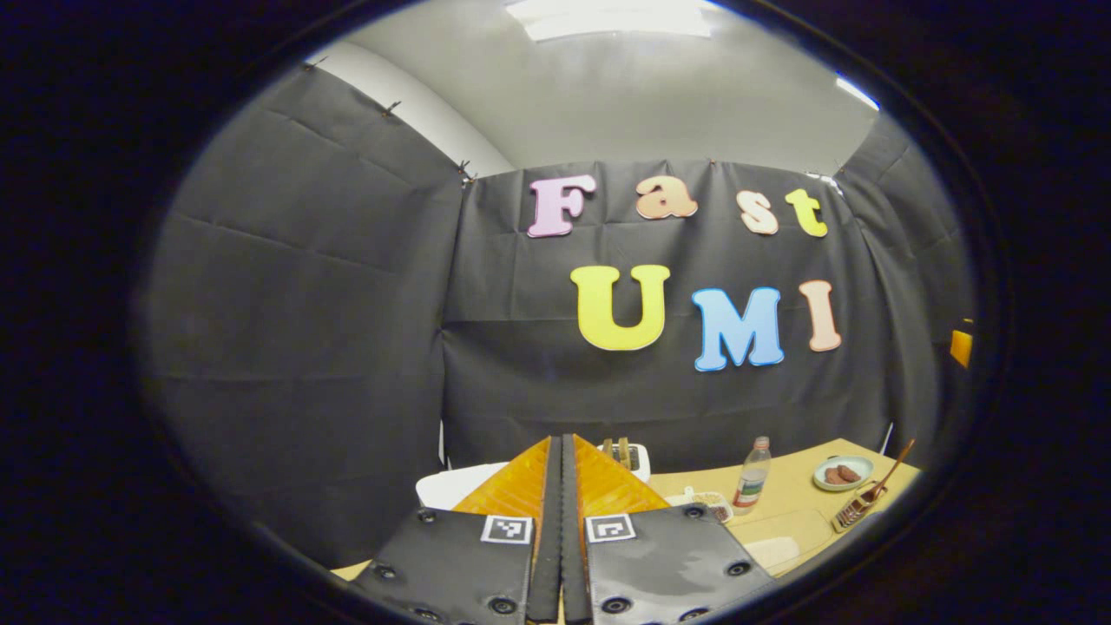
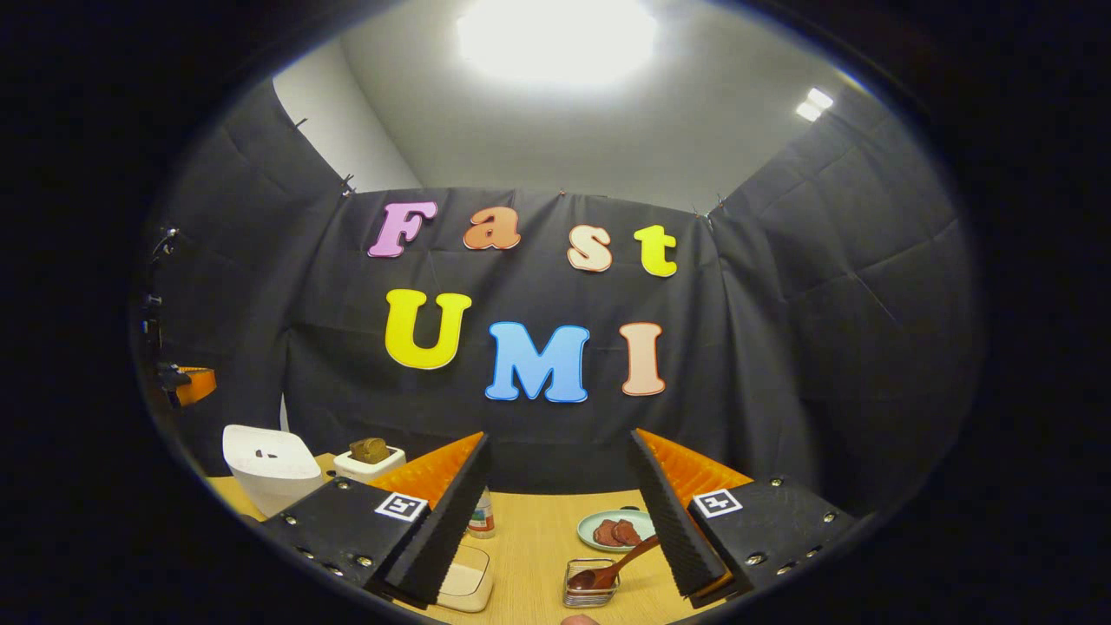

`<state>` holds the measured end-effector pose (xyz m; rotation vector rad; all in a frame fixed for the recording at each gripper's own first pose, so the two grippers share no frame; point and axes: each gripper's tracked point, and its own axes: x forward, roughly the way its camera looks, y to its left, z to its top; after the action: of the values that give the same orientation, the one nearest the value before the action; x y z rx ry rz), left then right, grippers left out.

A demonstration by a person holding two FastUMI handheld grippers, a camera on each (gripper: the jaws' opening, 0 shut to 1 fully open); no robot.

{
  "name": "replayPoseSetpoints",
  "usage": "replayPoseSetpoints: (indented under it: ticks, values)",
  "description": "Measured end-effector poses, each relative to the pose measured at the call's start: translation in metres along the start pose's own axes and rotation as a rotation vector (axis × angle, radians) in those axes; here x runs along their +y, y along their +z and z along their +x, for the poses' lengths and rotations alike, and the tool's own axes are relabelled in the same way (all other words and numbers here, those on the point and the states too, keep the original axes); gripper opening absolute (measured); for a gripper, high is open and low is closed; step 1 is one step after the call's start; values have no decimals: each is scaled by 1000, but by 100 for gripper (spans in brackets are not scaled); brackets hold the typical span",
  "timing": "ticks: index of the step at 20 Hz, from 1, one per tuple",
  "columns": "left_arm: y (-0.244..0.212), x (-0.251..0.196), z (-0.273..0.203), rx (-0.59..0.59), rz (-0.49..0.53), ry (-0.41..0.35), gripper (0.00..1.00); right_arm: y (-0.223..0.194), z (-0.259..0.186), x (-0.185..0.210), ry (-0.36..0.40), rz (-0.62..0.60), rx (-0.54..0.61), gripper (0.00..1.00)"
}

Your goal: Close the left gripper, press the button to open the rice cooker; take a wooden spoon from the chopstick holder with the right hand, scoop a spoonful of rice and pour it into the rice cooker, then put the wooden spoon back into the chopstick holder.

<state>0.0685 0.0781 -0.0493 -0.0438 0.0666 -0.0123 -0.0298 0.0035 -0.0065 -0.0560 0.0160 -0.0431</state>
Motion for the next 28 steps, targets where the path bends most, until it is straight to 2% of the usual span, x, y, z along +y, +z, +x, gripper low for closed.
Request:
replayPoseSetpoints:
  ticks: [4, 5, 10, 13, 14, 17, 24, 28]
  values:
    - [-23, 8, 27, 53, -8, -24, 11, -5, -5, -1, -46, -2, 19, 95]
    - [-30, 10, 34, 62, -10, -28, 8, -7, -6, -2, -56, -5, 23, 95]
    - [-63, 12, 70, 116, 15, -60, 8, -12, -13, 2, -97, -23, 44, 95]
    - [-95, 11, 91, 173, 1, -75, 9, -12, -16, 2, -125, -25, 46, 95]
    - [-107, 12, 96, 201, -12, -78, 6, -12, -16, 1, -136, -28, 46, 95]
    - [-139, 14, 116, 262, -26, -82, 9, -11, -17, -1, -171, -39, 49, 95]
    - [-188, 25, 130, 351, -9, -91, 9, -26, -21, 13, -198, -39, 94, 95]
    - [-194, 25, 131, 357, -7, -104, 8, -20, -20, 21, -194, -62, 72, 96]
